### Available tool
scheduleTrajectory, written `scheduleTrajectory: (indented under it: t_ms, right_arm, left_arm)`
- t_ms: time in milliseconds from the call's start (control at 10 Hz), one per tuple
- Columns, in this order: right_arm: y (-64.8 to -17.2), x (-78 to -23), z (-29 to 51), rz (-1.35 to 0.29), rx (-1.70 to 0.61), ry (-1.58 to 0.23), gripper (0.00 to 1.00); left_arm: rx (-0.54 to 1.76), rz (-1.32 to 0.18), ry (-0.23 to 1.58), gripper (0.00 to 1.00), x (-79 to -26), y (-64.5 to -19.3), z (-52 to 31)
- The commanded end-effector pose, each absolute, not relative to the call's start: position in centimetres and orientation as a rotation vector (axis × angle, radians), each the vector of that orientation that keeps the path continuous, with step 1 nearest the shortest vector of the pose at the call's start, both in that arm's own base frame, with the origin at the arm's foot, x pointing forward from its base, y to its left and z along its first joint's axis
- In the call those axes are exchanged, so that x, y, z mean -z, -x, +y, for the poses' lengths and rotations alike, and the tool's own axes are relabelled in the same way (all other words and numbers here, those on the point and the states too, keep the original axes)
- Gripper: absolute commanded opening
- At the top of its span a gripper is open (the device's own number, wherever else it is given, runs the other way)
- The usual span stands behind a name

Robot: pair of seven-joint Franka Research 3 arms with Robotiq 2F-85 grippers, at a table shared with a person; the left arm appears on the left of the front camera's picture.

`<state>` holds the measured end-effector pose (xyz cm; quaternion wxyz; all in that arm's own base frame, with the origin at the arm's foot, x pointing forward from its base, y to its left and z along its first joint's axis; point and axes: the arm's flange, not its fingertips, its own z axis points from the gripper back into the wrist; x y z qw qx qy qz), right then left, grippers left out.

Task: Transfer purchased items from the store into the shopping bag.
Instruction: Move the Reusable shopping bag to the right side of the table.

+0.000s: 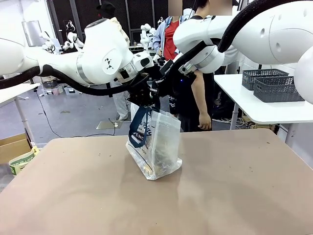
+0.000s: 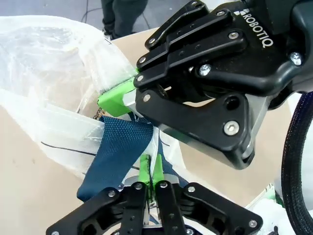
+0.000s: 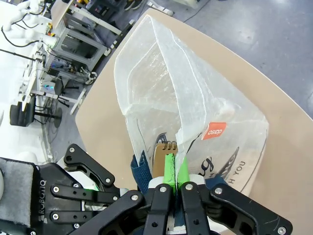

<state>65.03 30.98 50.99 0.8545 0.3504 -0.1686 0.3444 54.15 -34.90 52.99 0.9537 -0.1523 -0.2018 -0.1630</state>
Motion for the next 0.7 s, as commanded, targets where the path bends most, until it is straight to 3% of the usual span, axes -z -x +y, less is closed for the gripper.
scheduleTrajectory:
  t_ms: [0,400,600]
  right_arm:
    - [-65.07,-51.26,30.76,-0.349,-0.710,-0.753,0.00]
    - [-65.08,-51.10,30.62,-0.348,-0.719,-0.718,0.00]
    - [-65.02,-50.98,30.98,-0.354,-0.725,-0.737,0.00]
  left_arm:
    - [0.319,-0.403,0.289,0.00,-53.07,-53.50,-34.75]
    - [0.400,-0.414,0.275,0.00,-53.22,-53.20,-34.97]
    - [0.333,-0.409,0.309,0.00,-52.98,-54.13,-34.91]
